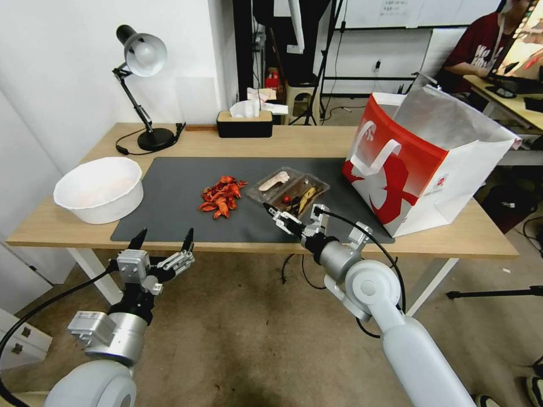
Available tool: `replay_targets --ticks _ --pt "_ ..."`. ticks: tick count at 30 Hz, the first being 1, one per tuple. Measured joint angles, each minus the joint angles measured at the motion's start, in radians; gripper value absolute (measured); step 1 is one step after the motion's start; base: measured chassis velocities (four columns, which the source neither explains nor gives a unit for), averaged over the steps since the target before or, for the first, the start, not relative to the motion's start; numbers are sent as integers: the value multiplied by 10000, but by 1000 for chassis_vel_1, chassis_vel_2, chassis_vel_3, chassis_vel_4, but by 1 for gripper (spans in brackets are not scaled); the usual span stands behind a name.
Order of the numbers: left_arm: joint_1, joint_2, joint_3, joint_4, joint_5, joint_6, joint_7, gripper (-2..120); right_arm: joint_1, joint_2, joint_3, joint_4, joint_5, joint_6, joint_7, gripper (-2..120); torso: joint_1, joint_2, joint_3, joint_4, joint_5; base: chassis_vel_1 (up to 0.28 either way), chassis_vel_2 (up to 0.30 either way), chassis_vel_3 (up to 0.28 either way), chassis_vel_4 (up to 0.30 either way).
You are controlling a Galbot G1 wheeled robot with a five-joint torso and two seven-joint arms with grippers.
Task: Close the disposable takeout box, then place it into the delivery bag.
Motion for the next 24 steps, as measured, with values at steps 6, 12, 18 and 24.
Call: replay_targets --ticks 6,12,18,24 --pt "-38 42 7 35 -14 -13 0 100 -197 26 24 -9 -62 -15 58 100 -1 1 0 0 0 0 0 0 0" --pt "-41 42 31 37 -20 -22 0 100 -171 10 60 -116 -92 6 72 100 -1 1 0 -1 0 0 0 0 0" --pt "-31 73 43 41 -37 -34 10 100 -35 9 98 -201 -104 43 112 100 -1 1 0 0 0 0 0 0 0" --pt "-166 105 77 106 -58 -30 13 100 -40 -34 170 -224 -104 56 120 100 -1 1 0 0 1 0 0 0 0"
